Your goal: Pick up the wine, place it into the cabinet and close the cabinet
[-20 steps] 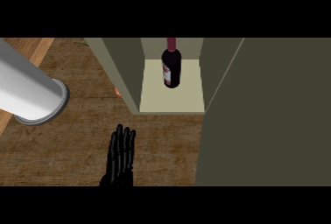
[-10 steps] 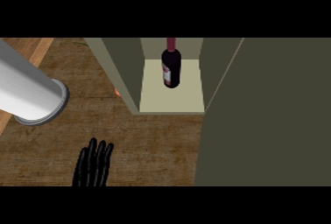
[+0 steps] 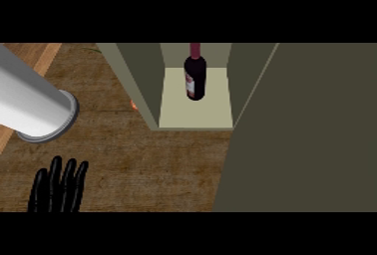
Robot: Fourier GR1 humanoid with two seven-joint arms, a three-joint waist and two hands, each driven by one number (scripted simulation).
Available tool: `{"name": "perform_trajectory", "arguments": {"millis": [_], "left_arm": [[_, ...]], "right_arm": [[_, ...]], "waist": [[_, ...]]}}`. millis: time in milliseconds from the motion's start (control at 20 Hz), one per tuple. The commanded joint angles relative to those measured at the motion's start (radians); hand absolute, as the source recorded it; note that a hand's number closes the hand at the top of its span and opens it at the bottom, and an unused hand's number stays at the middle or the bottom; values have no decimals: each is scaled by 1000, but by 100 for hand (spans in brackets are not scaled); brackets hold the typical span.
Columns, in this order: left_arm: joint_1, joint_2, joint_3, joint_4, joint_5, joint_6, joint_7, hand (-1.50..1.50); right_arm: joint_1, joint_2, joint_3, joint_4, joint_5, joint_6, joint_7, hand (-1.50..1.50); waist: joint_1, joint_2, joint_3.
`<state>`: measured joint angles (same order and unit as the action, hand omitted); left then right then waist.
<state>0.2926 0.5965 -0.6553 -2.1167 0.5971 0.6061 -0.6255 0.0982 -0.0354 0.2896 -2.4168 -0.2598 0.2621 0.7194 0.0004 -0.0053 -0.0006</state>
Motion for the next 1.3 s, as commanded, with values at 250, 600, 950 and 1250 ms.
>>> {"name": "perform_trajectory", "arguments": {"millis": [250, 600, 950, 1250], "left_arm": [[157, 92, 216, -10, 137, -186, -87, -150], [166, 154, 352, -7, 212, -246, -14, -150], [206, 194, 477, 10, 293, -375, 8, -150], [212, 217, 531, -16, 337, -404, 50, -150]], "right_arm": [[51, -4, 271, -170, 26, 42, 35, 150], [-3, 35, 551, -129, 207, -97, 30, 150], [-68, 34, 687, -68, 309, -285, -1, 150], [-250, 33, 739, 62, 401, -455, -39, 150]], "waist": [[8, -4, -2], [-5, -7, -2], [2, -4, -1], [17, -6, -3]]}}
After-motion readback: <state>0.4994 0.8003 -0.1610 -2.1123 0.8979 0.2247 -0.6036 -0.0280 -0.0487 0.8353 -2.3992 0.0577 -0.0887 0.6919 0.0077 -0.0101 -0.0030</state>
